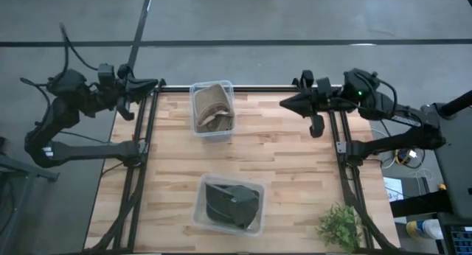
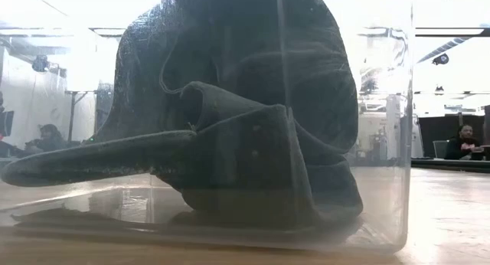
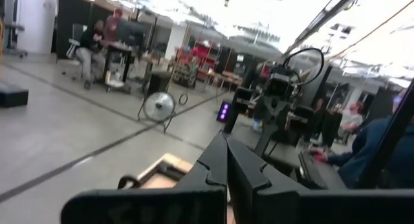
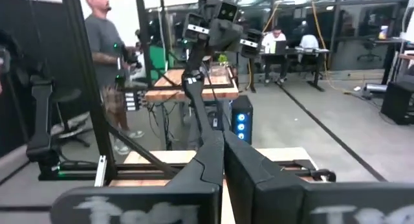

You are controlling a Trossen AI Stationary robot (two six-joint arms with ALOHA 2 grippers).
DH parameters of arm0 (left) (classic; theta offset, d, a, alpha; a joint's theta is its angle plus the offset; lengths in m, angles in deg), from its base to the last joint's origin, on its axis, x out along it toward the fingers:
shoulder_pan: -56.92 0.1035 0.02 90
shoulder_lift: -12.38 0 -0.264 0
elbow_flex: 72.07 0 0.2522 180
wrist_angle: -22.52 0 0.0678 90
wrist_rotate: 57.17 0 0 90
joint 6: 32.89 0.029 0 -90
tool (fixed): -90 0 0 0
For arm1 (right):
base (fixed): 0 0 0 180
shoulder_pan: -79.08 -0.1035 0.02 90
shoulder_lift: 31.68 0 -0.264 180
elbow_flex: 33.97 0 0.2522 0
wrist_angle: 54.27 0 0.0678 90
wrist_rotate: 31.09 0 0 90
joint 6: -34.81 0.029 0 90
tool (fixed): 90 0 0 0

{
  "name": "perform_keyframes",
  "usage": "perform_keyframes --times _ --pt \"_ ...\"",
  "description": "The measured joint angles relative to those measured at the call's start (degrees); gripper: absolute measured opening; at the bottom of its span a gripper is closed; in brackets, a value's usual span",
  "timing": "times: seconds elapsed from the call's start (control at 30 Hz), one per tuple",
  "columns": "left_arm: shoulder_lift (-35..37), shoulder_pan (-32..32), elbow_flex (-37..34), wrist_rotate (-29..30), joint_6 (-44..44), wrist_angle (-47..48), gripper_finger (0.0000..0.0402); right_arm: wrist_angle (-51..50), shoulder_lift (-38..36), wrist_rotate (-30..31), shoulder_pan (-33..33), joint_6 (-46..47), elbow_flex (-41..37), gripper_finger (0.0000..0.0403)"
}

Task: Pick & Place hat
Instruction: Return to Home Position

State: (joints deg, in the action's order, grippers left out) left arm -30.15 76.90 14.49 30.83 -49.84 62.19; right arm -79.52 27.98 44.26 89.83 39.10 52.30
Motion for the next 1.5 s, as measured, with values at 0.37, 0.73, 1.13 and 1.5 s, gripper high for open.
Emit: perform_keyframes --times 0.37,0.73,1.13,1.5 --pt "4.95 0.0 -12.94 -0.02 -5.49 -2.55 0.0 5.71 -16.36 9.25 0.01 17.33 -23.79 0.0008" --pt "13.03 -0.73 -27.35 -1.49 -0.76 1.47 0.0 10.05 -24.27 7.42 -0.14 8.65 -44.6 0.0008" --pt "25.77 -1.11 -45.28 -2.14 5.42 -15.96 0.0 30.15 -29.42 4.58 -0.12 1.6 -60.0 0.0009" --pt "33.73 -1.12 -59.78 -4.51 5.27 -22.79 0.0 33.31 -32.32 3.64 -0.14 -2.84 -67.29 0.0009"
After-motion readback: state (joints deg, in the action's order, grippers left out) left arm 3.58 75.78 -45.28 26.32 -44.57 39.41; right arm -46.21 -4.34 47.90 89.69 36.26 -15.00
